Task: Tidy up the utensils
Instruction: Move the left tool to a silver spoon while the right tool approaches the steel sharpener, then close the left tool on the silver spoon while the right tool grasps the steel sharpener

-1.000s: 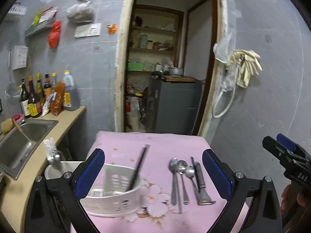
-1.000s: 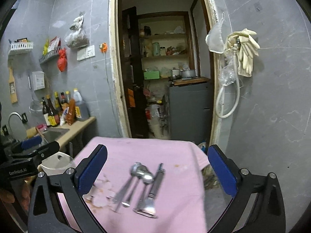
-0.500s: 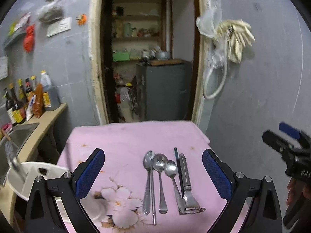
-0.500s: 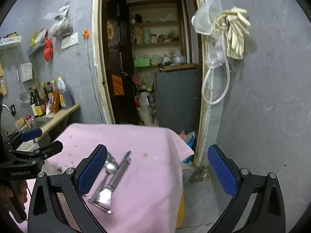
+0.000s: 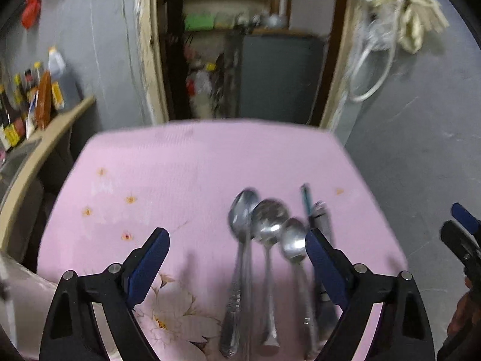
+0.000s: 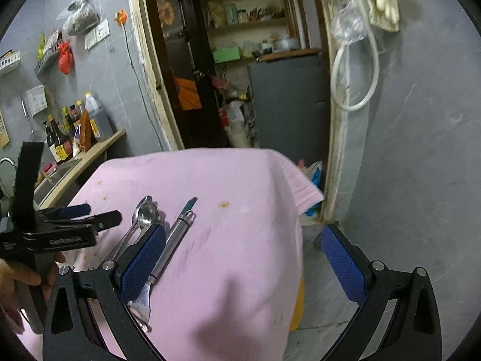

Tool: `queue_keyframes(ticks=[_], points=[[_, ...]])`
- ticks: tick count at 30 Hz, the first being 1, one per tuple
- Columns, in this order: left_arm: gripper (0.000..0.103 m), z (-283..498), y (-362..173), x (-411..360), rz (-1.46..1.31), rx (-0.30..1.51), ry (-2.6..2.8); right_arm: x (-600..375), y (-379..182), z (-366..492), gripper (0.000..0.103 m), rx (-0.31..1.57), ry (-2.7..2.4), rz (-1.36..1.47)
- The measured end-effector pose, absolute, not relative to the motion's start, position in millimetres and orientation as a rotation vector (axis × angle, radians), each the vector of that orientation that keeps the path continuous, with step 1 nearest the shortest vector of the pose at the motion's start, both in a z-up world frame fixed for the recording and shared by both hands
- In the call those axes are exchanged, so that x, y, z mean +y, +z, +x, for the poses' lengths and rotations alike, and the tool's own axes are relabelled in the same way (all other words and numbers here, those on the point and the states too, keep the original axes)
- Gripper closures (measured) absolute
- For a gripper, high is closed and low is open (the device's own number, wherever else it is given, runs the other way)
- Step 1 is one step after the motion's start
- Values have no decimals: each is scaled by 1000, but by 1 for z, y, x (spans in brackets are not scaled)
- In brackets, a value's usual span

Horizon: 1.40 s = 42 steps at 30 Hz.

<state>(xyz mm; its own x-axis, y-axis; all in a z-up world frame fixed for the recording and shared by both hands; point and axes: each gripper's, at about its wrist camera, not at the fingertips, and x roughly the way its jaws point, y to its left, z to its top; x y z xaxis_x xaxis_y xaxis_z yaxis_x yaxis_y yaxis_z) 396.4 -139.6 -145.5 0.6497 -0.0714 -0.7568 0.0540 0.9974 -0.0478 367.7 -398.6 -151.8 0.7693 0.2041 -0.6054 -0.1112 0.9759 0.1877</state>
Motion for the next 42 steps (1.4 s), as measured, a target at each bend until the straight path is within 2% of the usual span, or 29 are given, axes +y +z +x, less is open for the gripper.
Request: queue_keyframes(ticks=[3, 6, 8, 10, 11, 13, 15, 21, 26, 29, 35, 42], points=[[17, 404, -157, -136, -25, 882, -58, -388, -164, 377, 7, 701, 187, 144], [25, 413, -165, -132, -38, 899, -58, -372, -176, 389, 22, 749, 206, 136], [29, 417, -168, -127, -70, 906, -63, -362, -184, 394, 36, 779, 237, 133], [33, 422, -172, -120, -127, 915, -75, -347, -192, 398, 43, 814, 275, 125], [39, 425, -175, -117, -168, 923, -87, -342, -194, 398, 49, 821, 288, 122], [47, 431, -181, -111, -231, 938, -106, -331, -198, 400, 54, 836, 312, 116], [54, 435, -184, -109, -239, 932, -107, -321, -201, 402, 56, 848, 328, 107], [68, 445, -188, -108, -252, 922, -126, -301, -213, 411, 65, 905, 317, 92], [72, 456, -189, -114, -223, 930, -154, -299, -213, 406, 70, 929, 333, 88], [83, 463, -190, -121, -209, 965, -204, -308, -212, 404, 78, 944, 363, 118], [93, 461, -187, -127, -154, 992, -209, -321, -212, 397, 83, 982, 380, 164], [98, 447, -178, -124, -163, 1001, -224, -345, -212, 377, 82, 1019, 335, 179]])
